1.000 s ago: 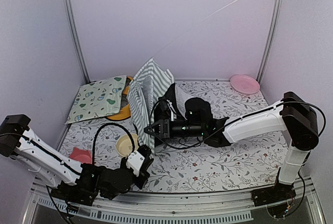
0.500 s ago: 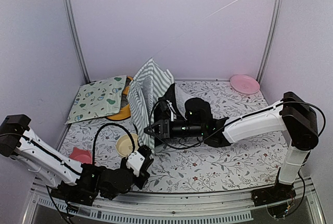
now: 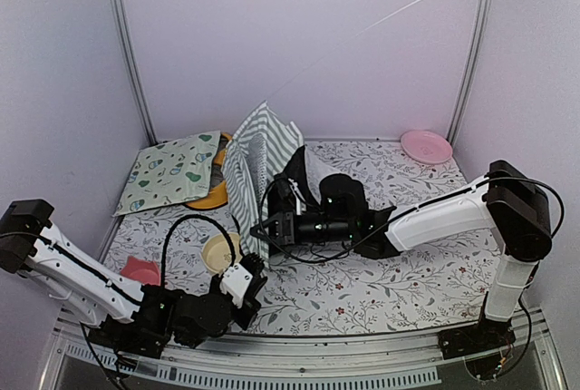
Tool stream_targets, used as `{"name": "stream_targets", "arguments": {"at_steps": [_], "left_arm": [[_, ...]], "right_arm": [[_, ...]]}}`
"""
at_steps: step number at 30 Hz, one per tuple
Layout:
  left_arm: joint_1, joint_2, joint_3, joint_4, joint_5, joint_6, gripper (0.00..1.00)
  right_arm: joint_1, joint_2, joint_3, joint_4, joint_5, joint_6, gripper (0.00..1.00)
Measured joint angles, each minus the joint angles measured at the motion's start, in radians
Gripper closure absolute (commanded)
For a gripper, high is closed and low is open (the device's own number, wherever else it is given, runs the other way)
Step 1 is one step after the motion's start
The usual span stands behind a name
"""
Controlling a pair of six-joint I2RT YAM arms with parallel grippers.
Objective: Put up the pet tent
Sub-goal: Insert the tent pole into the pole socket of the pet tent.
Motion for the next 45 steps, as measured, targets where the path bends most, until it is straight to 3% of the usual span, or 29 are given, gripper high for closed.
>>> {"name": "stream_targets", "arguments": {"at_steps": [45], "left_arm": [[0.000, 0.002, 0.000, 0.001, 0.006, -0.004, 1.00]], "right_arm": [[0.008, 0.000, 0.018, -0.011, 0.007, -0.016, 1.00]]}}
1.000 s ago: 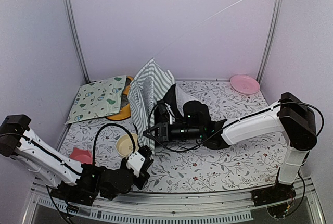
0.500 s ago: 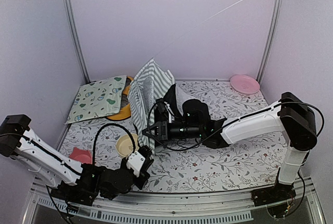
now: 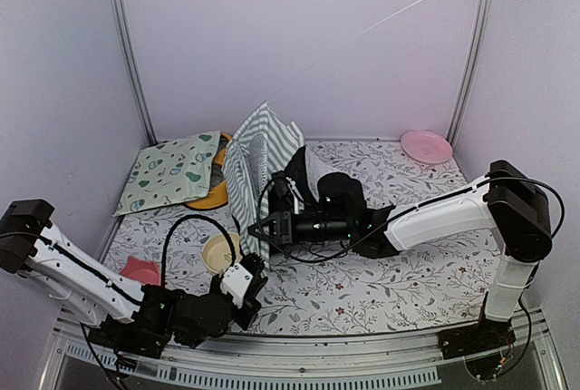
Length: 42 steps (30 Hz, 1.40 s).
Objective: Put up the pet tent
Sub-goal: Insert the tent pole into the pole socket of the pet tent.
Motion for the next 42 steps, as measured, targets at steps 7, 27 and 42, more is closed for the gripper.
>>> {"name": "stream_targets", "arguments": {"at_steps": [7, 27, 42], "left_arm": [[0.000, 0.000, 0.000, 0.000, -0.003, -0.001, 1.00], [0.011, -0.006, -0.001, -0.002, 0.018, -0.001, 1.00], [0.013, -0.007, -0.001, -0.002, 0.022, 0.001, 1.00]], "right_arm": [[-0.001, 0.000, -0.001, 0.000, -0.001, 0.001, 1.00], [-0.001, 0.000, -0.034, 0.031, -0.005, 0.041, 1.00], [0.000, 0.000, -0.034, 0.032, -0.008, 0.066, 1.00]]}}
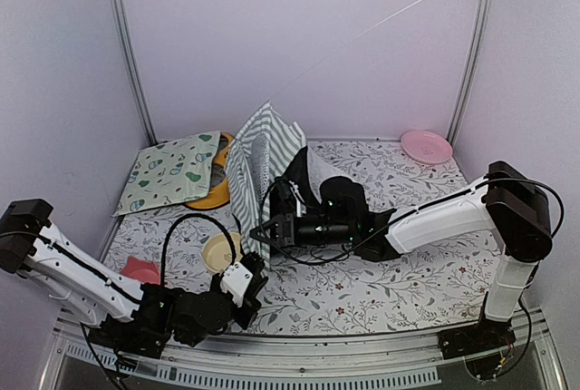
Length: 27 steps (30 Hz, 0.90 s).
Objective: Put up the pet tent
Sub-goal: Insert the tent pole into the pole socket of the pet tent.
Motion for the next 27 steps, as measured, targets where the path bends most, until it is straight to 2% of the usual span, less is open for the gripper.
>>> {"name": "stream_targets", "arguments": {"at_steps": [27], "left_arm": [[0.037, 0.001, 0.027, -0.051, 0.034, -0.013, 1.00]], "right_arm": [[0.004, -0.011, -0.005, -0.038, 0.047, 0.017, 1.00]]}}
